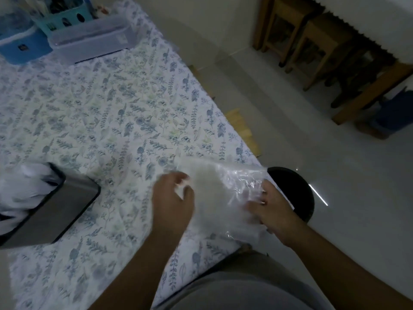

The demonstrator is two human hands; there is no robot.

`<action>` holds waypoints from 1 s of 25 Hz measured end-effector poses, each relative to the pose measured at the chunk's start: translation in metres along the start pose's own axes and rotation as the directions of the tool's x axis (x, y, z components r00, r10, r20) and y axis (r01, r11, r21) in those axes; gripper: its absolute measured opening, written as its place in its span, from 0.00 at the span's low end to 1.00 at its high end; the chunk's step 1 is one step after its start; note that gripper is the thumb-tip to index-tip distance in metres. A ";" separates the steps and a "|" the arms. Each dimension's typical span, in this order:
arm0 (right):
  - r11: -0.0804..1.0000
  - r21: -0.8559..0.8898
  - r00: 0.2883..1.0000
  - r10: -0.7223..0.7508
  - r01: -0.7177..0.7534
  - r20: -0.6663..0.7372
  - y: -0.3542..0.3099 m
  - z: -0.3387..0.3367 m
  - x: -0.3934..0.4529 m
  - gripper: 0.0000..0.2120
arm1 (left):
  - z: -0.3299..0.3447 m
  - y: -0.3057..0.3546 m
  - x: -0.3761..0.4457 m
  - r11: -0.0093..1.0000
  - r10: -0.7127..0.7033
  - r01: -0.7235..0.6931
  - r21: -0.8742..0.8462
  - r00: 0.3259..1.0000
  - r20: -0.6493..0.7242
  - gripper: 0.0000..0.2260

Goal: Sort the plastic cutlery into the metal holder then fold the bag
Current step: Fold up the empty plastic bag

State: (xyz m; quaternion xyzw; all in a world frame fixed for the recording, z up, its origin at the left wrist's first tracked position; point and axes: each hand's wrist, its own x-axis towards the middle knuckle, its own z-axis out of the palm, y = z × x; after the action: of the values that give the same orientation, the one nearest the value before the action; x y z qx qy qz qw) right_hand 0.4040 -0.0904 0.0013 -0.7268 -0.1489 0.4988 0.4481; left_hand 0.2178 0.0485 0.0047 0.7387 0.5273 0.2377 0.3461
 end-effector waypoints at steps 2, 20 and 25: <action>0.998 0.058 0.997 -0.025 0.030 -0.078 0.006 -0.014 -0.002 0.13 | 0.040 0.019 -0.018 0.991 0.114 -0.135 0.026 0.916 0.385 0.16; 0.967 -0.010 0.824 0.212 -0.256 -0.525 0.178 -0.202 0.129 0.21 | 0.382 0.096 0.029 0.859 -0.231 -0.374 0.349 0.325 0.917 0.22; 0.884 -0.122 0.876 0.412 -0.451 -0.251 0.212 -0.202 0.194 0.30 | 0.411 0.065 0.045 0.721 -0.406 -0.500 0.480 0.257 0.877 0.24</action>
State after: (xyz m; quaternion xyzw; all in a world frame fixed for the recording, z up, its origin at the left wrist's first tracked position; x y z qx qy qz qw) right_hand 0.6170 -0.1809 -0.2628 -0.8286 0.0237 0.4885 0.2724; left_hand 0.5667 -0.0293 -0.2128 0.8083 0.2222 -0.4676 0.2805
